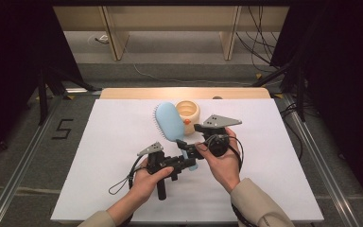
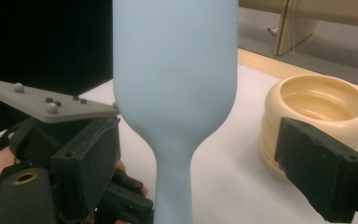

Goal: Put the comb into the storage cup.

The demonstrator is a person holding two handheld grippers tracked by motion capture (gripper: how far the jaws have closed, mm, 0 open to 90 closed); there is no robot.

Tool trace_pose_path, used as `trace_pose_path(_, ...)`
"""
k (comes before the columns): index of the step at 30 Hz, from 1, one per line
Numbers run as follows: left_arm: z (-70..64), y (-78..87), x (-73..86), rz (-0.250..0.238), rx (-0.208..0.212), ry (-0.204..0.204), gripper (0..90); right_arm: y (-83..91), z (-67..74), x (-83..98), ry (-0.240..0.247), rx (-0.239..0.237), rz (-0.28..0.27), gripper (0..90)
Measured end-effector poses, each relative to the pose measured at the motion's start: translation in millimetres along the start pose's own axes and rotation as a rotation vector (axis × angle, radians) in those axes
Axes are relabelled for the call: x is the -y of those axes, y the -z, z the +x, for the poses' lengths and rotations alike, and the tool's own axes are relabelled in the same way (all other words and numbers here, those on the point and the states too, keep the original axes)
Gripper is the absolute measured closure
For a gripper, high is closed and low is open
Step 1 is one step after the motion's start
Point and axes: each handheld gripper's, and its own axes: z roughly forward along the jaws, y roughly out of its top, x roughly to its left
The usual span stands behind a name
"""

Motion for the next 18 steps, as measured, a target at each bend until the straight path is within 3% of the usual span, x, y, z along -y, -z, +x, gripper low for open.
trace_pose_path(18,0.2,0.7,-0.3,0.001,-0.006,-0.013,64.4,7.2,-5.1,-18.3,-0.010,-0.015,-0.041,9.3)
